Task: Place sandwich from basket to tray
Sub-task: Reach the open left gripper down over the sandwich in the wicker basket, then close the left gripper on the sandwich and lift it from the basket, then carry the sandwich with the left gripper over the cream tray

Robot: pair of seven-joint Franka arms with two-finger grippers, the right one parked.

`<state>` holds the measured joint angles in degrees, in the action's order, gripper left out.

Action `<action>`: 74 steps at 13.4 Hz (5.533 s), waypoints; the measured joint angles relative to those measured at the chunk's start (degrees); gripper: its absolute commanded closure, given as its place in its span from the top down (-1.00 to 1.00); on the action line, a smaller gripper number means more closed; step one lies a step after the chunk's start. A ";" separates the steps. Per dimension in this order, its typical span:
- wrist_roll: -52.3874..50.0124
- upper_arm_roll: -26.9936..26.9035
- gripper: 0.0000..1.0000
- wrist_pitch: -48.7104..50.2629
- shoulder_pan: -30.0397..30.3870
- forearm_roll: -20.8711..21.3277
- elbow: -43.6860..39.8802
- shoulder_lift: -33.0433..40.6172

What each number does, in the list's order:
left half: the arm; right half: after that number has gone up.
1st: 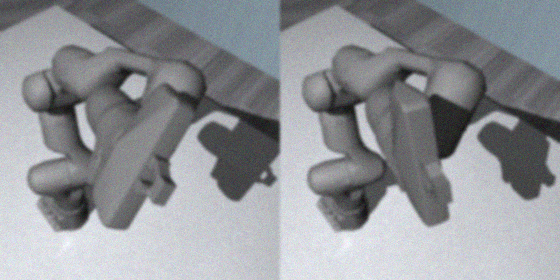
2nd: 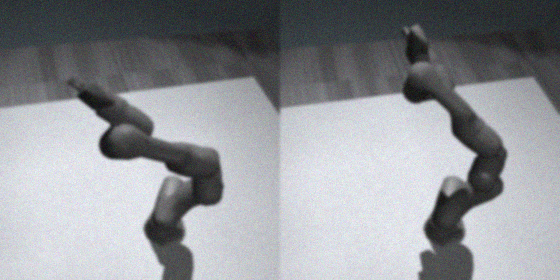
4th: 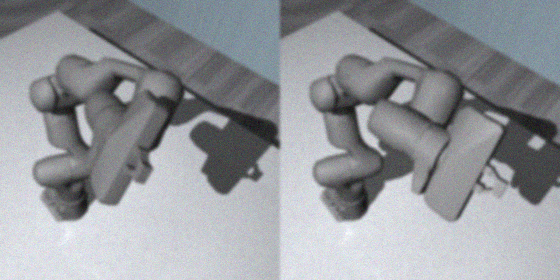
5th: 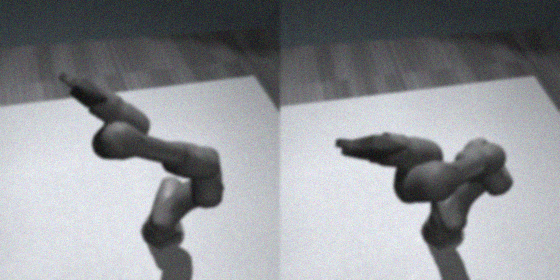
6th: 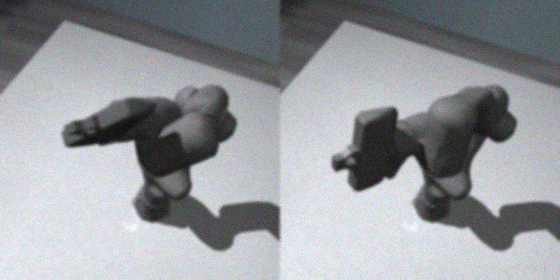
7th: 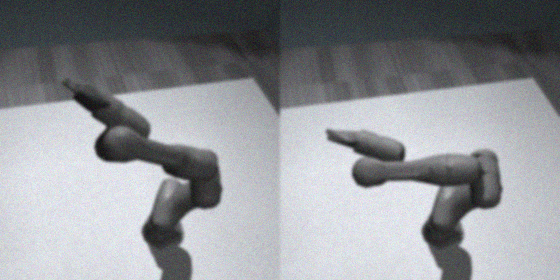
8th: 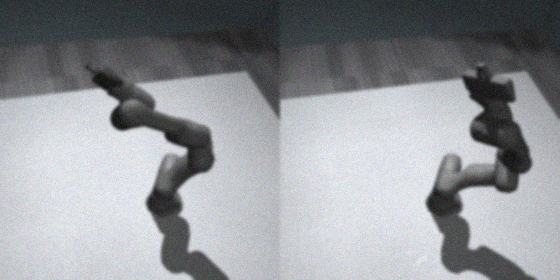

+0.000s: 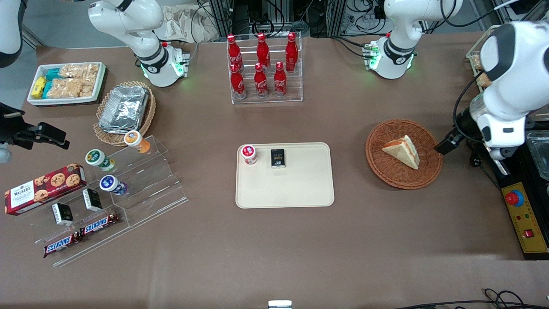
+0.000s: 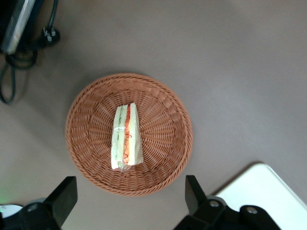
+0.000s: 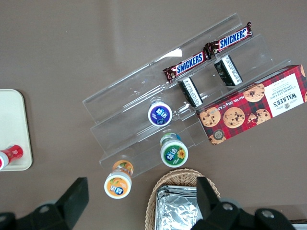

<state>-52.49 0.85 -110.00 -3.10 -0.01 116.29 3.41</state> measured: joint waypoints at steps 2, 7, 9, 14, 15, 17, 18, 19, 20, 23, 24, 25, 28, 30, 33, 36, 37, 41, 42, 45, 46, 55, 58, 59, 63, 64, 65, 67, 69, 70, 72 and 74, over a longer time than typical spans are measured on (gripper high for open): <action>-2.58 -0.02 1.00 -6.44 0.06 -0.36 6.49 -0.13; -6.19 -0.03 1.00 -14.21 0.52 -1.47 13.86 -2.46; -7.58 -0.03 1.00 -16.90 0.52 -1.52 15.40 -3.07; -7.87 0.15 1.00 -27.25 0.40 -1.93 22.78 -4.88; -7.87 0.15 1.00 -28.64 0.40 -1.96 23.99 -4.99; -7.86 0.16 1.00 -32.19 0.40 -1.98 26.59 -5.14; -7.80 0.17 0.98 -33.89 0.39 -2.01 27.69 -5.38; -7.71 0.25 0.52 -35.42 0.39 -2.03 28.56 -5.83; -7.61 0.57 -0.31 -36.39 0.38 -2.05 29.11 -6.42; -7.61 2.01 -1.00 -37.20 0.36 -2.14 29.23 -7.45; -7.63 2.86 -1.00 -37.34 0.35 -2.14 29.20 -7.46; -7.78 3.62 -1.00 -37.57 0.34 -2.15 29.07 -7.42; -7.85 4.14 -1.00 -38.25 0.36 -2.17 28.29 -6.71; -7.59 4.14 -1.00 -37.79 0.37 -2.06 27.42 -5.41; -4.49 4.18 -1.00 -33.21 0.37 -1.69 24.77 -2.64; 1.16 4.17 -1.00 -23.48 0.49 -1.67 16.60 -1.27; 2.85 4.18 -1.00 -18.20 0.47 -1.65 11.95 -1.46; 7.48 6.70 -1.00 -1.92 0.29 -1.67 -4.95 -3.04; 7.50 8.69 -1.00 0.01 0.23 -1.67 -7.53 -3.84; 7.52 14.73 -1.00 0.95 -0.14 -0.70 -10.56 -7.17; 7.60 16.27 -1.00 0.93 -0.19 0.26 -10.74 -8.18; 7.82 30.71 -1.00 -7.89 -0.74 14.51 -10.34 -23.14; 7.84 31.37 -1.00 -12.47 -3.81 16.20 -9.92 -27.24; 7.80 31.40 -1.00 -13.64 -4.65 17.44 -9.82 -28.64; 7.01 31.37 -1.00 -17.38 -5.95 22.29 -9.56 -34.89; 6.75 31.31 -1.00 -17.76 -5.94 23.64 -9.54 -36.23; 6.49 31.25 -1.00 -18.10 -5.91 24.73 -9.52 -37.22; 6.29 31.21 0.07 -18.74 -5.84 25.41 -9.50 -38.11; 6.00 31.21 1.00 -18.75 -5.83 25.45 -9.51 -38.10; 5.25 31.21 1.00 -18.75 -5.77 25.46 -9.55 -38.08; 2.02 31.19 1.00 -18.87 -5.43 25.51 -9.87 -37.92; -2.28 31.14 1.00 -19.06 -4.62 25.51 -10.88 -36.13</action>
<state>-54.78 31.99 -129.06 -7.72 25.50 105.42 -32.72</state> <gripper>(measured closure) 0.269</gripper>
